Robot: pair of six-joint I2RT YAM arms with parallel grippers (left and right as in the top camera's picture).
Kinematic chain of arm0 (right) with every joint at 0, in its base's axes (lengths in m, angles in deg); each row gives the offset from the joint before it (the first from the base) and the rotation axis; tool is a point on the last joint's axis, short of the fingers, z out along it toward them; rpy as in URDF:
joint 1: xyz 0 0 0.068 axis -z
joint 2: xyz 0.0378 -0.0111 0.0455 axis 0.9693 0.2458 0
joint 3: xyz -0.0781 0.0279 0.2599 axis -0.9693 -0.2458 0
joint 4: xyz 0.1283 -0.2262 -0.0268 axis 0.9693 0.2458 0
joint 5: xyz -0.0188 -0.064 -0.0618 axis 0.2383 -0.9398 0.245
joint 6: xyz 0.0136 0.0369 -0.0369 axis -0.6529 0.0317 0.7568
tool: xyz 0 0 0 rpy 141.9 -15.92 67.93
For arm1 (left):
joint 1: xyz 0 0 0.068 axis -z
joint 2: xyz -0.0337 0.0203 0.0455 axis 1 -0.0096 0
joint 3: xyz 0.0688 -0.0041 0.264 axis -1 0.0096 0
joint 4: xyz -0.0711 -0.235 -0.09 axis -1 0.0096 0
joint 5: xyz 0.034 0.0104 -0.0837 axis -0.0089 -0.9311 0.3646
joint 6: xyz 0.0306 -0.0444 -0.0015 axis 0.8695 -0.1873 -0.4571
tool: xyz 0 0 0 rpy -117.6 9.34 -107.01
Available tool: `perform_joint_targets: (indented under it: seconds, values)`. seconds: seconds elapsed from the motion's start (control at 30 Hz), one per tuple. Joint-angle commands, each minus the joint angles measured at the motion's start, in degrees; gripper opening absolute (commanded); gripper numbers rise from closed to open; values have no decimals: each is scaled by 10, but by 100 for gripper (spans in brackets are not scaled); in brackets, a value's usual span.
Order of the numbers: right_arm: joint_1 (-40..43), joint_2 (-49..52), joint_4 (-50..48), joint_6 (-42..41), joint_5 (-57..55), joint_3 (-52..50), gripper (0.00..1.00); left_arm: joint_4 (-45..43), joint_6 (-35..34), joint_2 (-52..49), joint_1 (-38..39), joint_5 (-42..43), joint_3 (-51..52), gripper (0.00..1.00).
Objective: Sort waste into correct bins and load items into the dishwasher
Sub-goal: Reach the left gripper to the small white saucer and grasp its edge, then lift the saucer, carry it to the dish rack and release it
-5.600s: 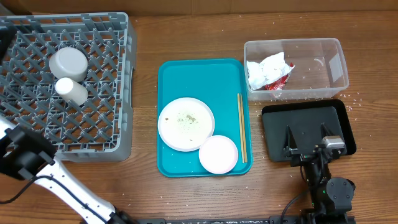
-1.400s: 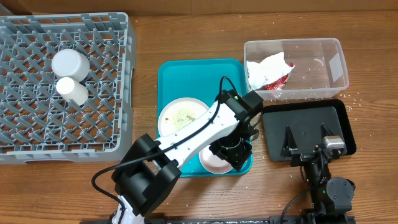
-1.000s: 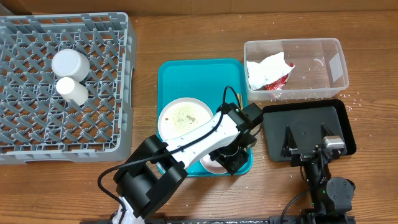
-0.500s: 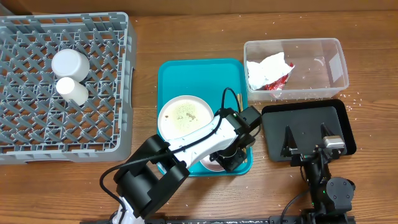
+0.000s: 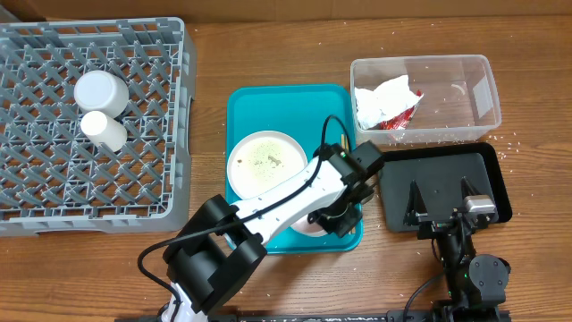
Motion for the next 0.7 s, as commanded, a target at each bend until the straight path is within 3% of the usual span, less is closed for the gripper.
perform_joint_targets:
  seconds: [0.0, 0.17, 0.3, 0.43, 0.6, 0.67]
  values:
    - [-4, -4, -3, 2, -4, -6, 100, 25, 5, 13, -4, 23, -76, 4]
    - [-4, -4, -3, 2, -4, -6, 100, 73, 5, 14, -54, -11, -196, 4]
    - [-4, -4, -3, 2, -4, -6, 100, 102, 5, 14, -172, 2, -301, 4]
    - [-4, -4, -3, 2, -4, -6, 100, 108, 10, 14, -335, 78, -368, 4]
    - [-4, -4, -3, 2, -4, -6, 100, -9, 35, 9, -494, 214, -375, 4]
    - [-4, -4, -3, 2, -4, -6, 100, -106, 33, -4, -556, 245, -366, 4]
